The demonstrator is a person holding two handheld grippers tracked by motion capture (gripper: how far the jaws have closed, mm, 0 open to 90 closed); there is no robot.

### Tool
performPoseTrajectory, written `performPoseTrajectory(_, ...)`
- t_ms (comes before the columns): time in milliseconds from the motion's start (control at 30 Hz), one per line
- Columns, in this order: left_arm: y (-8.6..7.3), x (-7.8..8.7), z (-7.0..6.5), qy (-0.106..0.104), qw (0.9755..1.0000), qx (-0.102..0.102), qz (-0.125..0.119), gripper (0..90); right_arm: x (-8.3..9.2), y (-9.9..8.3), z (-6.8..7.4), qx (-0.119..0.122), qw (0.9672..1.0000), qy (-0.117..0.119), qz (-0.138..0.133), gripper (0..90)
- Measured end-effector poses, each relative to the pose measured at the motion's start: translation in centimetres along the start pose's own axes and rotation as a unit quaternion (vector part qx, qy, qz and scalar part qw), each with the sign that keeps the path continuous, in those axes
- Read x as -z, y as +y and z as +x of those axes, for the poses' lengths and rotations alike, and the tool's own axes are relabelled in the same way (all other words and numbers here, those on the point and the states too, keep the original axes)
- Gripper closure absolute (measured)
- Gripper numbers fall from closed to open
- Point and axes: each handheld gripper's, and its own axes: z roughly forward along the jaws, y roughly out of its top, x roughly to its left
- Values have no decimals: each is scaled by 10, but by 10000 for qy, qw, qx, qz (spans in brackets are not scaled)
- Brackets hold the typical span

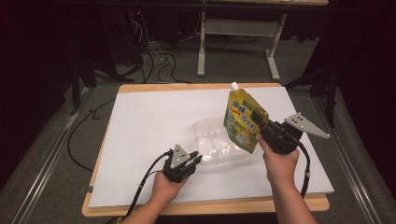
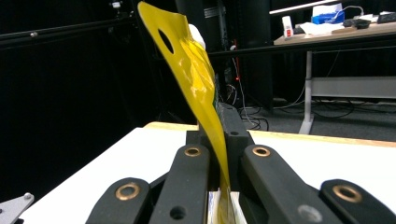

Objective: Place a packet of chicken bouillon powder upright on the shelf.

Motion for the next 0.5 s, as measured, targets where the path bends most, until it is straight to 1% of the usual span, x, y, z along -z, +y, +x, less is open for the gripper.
performPoseTrajectory(100, 0, 1, 0, -4, 10000, -14, 10, 806, -5, -2, 4, -27, 10000, 13, 5, 900)
performPoseTrajectory(200, 0, 1, 2, -9, 10000, 16, 19, 834, -11, -3, 8, -56, 10000, 29, 11, 900)
performPoseTrajectory(500, -1, 1, 2, -26, 10000, -29, 26, 843, -26, -12, 18, -85, 9999, -110, 71, 900)
